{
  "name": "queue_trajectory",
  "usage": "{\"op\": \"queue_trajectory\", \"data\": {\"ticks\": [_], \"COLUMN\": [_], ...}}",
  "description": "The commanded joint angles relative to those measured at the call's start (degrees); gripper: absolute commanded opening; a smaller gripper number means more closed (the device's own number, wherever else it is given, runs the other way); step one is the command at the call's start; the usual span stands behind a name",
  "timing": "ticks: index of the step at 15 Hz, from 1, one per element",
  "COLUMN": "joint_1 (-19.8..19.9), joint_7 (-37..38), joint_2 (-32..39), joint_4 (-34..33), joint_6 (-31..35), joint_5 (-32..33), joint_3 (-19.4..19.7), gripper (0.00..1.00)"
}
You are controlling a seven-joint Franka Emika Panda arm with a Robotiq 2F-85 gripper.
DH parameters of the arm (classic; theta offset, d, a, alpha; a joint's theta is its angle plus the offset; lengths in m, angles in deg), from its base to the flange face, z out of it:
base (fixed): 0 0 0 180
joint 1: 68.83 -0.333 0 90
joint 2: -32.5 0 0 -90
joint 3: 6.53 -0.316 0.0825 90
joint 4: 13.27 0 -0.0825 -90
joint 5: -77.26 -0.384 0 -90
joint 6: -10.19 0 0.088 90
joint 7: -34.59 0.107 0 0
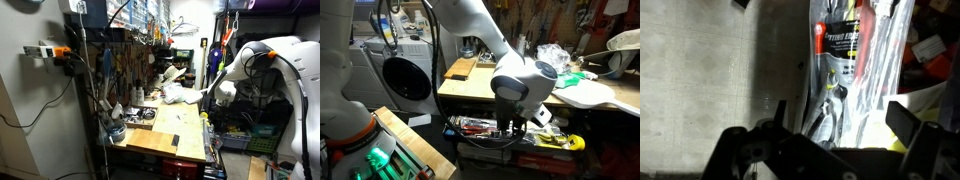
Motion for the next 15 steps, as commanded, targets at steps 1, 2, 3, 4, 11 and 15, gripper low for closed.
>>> {"op": "queue_trajectory", "data": {"ticks": [1, 2, 3, 4, 11, 15], "joint_1": [2.96, 3.21, 3.54, 3.89, 4.86, 4.69], "joint_7": [1.98, 2.55, 3.01, 3.37, 5.82, 6.97], "joint_2": [5.17, 6.02, 6.78, 7.61, 11.62, 12.74], "joint_4": [-5.23, -6.04, -6.77, -7.53, -11.70, -13.09], "joint_6": [-0.70, -0.63, -0.61, -0.33, -0.61, -0.58], "joint_5": [-1.57, -1.38, -1.33, -1.36, 0.15, 0.62], "joint_3": [-2.95, -3.30, -3.71, -4.09, -4.91, -4.91], "gripper": [1.00, 1.00, 1.00, 0.99, 0.43, 0.36]}}
